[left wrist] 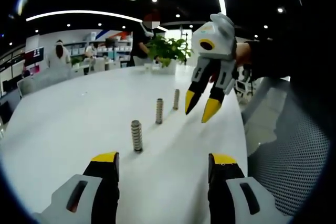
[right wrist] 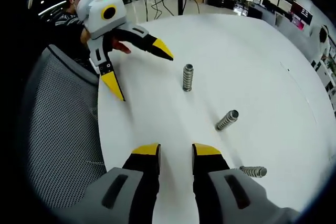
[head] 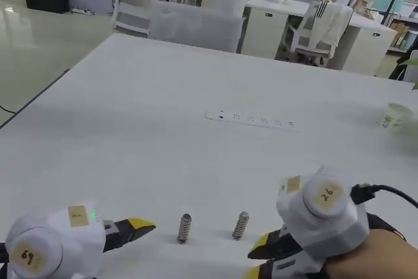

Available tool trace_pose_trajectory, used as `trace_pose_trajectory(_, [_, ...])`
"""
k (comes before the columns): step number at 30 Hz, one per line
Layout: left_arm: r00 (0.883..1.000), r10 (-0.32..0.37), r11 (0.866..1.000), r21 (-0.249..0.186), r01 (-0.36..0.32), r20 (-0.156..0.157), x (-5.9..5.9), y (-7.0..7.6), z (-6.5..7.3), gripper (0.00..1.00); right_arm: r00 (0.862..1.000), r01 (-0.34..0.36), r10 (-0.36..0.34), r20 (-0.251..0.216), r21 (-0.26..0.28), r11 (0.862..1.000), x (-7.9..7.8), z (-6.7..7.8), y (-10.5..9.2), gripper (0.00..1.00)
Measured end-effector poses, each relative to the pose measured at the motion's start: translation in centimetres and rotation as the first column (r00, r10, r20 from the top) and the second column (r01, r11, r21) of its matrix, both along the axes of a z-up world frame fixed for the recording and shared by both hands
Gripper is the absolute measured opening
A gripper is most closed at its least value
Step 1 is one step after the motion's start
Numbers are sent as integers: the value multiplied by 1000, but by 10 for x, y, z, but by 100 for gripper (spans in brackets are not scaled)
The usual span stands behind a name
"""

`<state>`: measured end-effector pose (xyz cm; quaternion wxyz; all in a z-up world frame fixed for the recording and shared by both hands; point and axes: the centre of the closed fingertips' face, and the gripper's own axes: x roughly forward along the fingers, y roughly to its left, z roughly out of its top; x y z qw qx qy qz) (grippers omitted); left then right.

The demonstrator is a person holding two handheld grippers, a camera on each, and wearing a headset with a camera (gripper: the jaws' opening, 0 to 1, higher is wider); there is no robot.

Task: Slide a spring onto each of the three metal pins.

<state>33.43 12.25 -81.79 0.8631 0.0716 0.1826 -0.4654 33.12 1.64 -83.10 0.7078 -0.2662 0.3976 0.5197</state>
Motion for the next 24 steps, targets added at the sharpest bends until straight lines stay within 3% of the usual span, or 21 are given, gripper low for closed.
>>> trace_pose_trajectory(12, [1000,6,1000,8,-6,-4,-1,1,-1,65,991,137,-137,9,23,990,5,4,-48,23])
trace_pose_trajectory(24, [1000,9,1000,15,-9,2,0,2,3,66,965,248,-255,65,100,963,21,17,-89,29])
